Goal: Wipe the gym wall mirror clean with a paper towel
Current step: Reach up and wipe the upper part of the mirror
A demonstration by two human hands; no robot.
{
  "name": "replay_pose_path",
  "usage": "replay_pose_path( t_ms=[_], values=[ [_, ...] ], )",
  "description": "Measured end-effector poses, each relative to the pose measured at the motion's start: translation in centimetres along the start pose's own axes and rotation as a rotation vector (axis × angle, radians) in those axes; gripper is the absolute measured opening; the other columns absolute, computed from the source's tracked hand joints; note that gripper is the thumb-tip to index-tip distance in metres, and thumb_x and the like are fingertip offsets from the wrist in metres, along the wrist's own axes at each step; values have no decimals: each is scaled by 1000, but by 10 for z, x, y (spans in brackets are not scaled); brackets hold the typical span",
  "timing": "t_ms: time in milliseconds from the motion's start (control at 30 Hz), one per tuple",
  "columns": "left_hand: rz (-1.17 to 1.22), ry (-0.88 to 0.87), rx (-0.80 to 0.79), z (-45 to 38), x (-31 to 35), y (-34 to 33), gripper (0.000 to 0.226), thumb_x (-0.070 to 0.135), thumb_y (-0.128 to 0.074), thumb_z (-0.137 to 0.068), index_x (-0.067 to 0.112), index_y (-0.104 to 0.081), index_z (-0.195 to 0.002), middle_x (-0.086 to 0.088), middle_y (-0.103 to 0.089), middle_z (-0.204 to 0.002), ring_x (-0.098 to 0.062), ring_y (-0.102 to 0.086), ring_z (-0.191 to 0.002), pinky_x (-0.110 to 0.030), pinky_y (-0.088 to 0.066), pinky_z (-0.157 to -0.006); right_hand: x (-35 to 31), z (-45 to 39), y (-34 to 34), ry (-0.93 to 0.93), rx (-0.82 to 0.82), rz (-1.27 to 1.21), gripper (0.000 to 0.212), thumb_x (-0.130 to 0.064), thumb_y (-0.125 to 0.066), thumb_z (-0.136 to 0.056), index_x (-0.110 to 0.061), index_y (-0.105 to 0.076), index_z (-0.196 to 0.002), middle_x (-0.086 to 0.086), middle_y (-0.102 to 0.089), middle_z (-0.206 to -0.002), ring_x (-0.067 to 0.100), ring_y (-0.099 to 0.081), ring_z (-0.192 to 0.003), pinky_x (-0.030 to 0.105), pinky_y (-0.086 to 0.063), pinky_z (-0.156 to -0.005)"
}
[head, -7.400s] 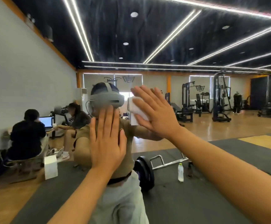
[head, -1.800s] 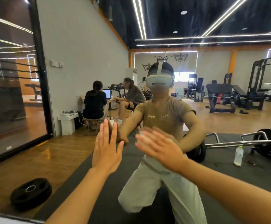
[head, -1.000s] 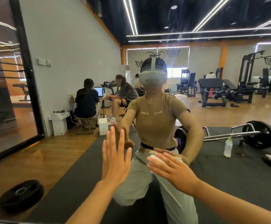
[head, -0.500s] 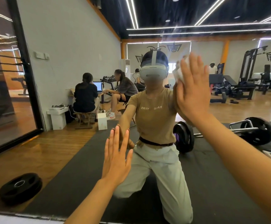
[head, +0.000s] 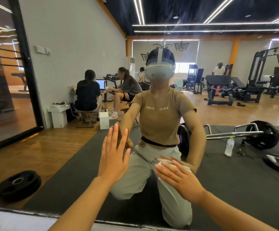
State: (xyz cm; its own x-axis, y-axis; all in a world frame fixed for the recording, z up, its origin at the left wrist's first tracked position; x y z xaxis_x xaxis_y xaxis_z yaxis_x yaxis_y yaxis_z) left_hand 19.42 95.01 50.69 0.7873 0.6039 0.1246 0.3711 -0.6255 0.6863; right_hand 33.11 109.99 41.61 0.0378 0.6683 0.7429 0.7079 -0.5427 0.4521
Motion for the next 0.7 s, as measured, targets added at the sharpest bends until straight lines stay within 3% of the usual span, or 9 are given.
replay_pose_path(
  t_ms=[100, 167, 267, 367, 533, 600, 700],
  values=[
    [-6, -8, 8, -1, 1, 0, 71, 45, -26, -100, 26, 4, -161, -2, 24, -165, -19, 19, -153, -32, 16, -120, 32, -24, 29, -44, 114, -47, 81, -3, -44, -87, -13, -10, -160, 6, -11, -167, 23, -8, -154, 41, -1, -126],
    [-12, -4, 18, -1, 2, -1, 71, 44, -27, -99, 24, 2, -161, -3, 22, -166, -20, 19, -153, -33, 15, -121, 73, -46, 58, -145, 222, -76, 80, 1, -42, -87, -13, -12, -159, 7, -18, -165, 23, -6, -154, 42, -2, -126],
    [-31, 9, 28, -1, 1, -2, 71, 44, -29, -100, 22, -1, -161, -5, 21, -166, -21, 18, -153, -33, 15, -121, 160, -73, 113, -468, 421, -99, 74, 11, -51, -90, -9, -23, -156, 6, -12, -166, 24, -5, -154, 46, 0, -125],
    [-49, 12, 32, -1, 1, -3, 72, 42, -32, -100, 21, -1, -161, -5, 22, -166, -21, 18, -153, -33, 15, -121, 210, -93, 136, -623, 499, -166, 54, -4, -49, -102, -2, -31, -153, 19, -26, -161, 31, -17, -151, 43, -2, -125],
    [-17, 18, 31, -1, 0, -5, 74, 38, -39, -100, 22, -1, -161, -3, 25, -165, -20, 20, -152, -35, 14, -122, 161, -94, 97, -496, 454, -171, 58, 6, -55, -96, -4, -38, -150, 17, -33, -158, 29, -20, -150, 45, -13, -125],
    [-1, 16, 21, 0, 0, -6, 73, 40, -36, -100, 23, 1, -161, -2, 26, -165, -20, 21, -152, -40, 8, -124, 120, -80, 79, -414, 416, -200, 53, 7, -46, -96, -3, -41, -149, 14, -35, -157, 28, -21, -151, 47, -16, -124],
    [33, 11, 12, 1, 2, -5, 72, 43, -30, -100, 24, 2, -161, -1, 27, -164, -20, 22, -152, -44, 4, -123, 42, -49, 34, -188, 236, -159, 52, 1, -30, -100, -8, -34, -151, 10, -31, -159, 25, -20, -151, 43, -9, -125]
  ],
)
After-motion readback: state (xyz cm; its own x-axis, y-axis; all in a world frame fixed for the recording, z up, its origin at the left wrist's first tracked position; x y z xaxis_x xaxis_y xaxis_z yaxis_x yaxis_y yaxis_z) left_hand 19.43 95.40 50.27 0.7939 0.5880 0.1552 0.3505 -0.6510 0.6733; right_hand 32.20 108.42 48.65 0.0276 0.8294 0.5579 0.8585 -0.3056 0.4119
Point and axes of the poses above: each hand's wrist, its own z-axis away from the middle knuckle, its own y-axis out of the back of the hand, x = y × z, the point moved 10 cm from there along -z, towards the middle knuckle
